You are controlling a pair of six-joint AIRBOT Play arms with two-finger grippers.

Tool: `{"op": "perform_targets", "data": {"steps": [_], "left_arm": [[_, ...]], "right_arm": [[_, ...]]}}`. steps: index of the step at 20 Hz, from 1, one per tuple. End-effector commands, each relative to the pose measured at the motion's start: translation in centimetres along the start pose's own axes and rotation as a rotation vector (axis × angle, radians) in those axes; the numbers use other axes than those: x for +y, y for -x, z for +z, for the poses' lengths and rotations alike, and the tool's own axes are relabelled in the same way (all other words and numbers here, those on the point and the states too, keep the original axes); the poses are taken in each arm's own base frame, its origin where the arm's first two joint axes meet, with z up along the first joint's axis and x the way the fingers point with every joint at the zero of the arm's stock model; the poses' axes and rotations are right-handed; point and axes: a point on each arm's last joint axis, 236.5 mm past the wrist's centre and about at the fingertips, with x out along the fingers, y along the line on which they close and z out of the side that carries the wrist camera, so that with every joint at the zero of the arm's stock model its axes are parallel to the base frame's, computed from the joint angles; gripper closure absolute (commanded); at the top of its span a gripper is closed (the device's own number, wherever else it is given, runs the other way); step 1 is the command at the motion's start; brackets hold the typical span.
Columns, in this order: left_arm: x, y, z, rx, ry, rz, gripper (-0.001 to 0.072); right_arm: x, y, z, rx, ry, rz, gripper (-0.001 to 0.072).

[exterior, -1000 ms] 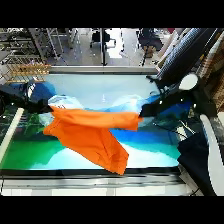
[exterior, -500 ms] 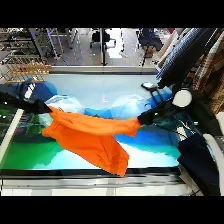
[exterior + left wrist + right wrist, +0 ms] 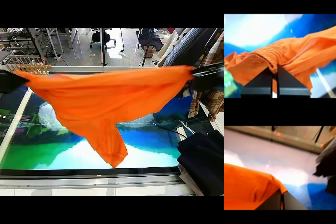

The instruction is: Fold the clothes and pants, and hang the long-sleeved shirts on hangers.

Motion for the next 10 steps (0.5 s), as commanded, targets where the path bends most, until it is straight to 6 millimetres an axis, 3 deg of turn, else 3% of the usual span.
{"op": "perform_targets", "data": {"steps": [1,3,6,8,10], "left_arm": [[-7.5,9.3,4.6,-0.312,-0.165,0.065,0.0695],[-11.0,13.5,5.6,-0.447,-0.233,0.087,0.0695],[-14.8,17.7,6.0,-0.576,-0.291,0.081,0.0695],[-15.8,18.6,6.0,-0.603,-0.274,0.066,0.0695],[-15.3,17.7,5.6,-0.567,-0.152,0.027,0.0695]], "right_arm": [[-0.5,8.2,3.7,-0.193,0.087,-0.067,0.0701],[-0.6,12.0,5.2,-0.293,0.137,-0.105,0.0702],[-1.0,17.5,8.5,-0.498,0.199,-0.184,0.0702],[-1.3,20.4,11.1,-0.64,0.249,-0.241,0.0702],[-1.6,20.3,12.5,-0.687,0.277,-0.269,0.0702]]}}
